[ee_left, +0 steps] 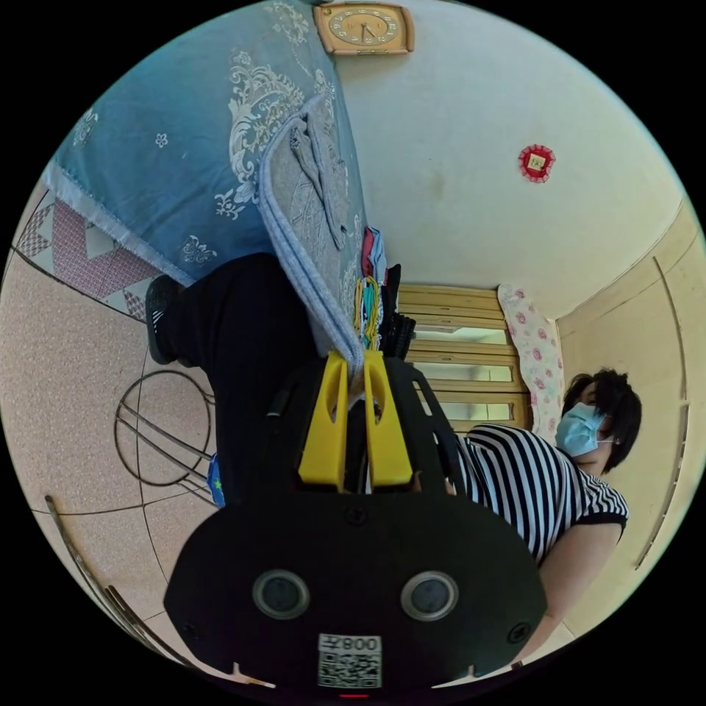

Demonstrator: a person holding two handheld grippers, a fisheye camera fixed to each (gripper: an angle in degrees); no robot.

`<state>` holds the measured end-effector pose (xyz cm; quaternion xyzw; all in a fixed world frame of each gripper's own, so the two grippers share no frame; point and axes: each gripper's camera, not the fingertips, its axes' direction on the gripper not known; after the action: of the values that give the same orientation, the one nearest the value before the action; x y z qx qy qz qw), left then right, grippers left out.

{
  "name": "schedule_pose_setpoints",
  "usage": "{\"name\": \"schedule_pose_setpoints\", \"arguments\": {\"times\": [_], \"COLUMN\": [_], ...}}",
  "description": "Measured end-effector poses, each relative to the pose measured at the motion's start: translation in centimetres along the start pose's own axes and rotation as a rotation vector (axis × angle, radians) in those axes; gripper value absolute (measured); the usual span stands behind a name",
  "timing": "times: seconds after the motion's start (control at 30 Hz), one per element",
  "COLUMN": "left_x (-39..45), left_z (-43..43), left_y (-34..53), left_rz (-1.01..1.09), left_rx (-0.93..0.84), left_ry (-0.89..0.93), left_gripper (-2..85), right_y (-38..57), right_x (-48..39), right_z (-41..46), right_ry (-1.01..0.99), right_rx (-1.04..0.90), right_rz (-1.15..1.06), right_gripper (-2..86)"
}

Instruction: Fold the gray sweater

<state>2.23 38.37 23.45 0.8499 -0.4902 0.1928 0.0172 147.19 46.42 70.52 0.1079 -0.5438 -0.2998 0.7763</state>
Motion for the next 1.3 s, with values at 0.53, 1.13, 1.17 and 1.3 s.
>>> {"name": "schedule_pose_setpoints", "arguments": {"times": [0.53,1.13,1.17,1.3], "left_x": [6.2,12.7,13.5,15.8], "left_z": [-1.3,1.0,1.2,2.1], "left_y": [2.9,-1.2,-2.5,-6.4], "left_rz": [0.075,0.037,0.042,0.047], "left_rx": [0.035,0.075,0.094,0.149], "left_ry": [0.041,0.068,0.08,0.083], "left_gripper": [3.7,3.7,3.8,3.8], "right_y": [1.8,-8.0,-9.6,-15.1], "right_x": [-7.3,-11.0,-11.7,-13.2], "right_z": [-7.8,-12.0,-12.5,-13.9], "right_ry": [-0.07,-0.17,-0.175,-0.173], "right_rx": [-0.028,-0.001,0.012,0.054], "right_rz": [-0.122,-0.103,-0.115,-0.128], "right_gripper": [1.0,1.0,1.1,1.1]}}
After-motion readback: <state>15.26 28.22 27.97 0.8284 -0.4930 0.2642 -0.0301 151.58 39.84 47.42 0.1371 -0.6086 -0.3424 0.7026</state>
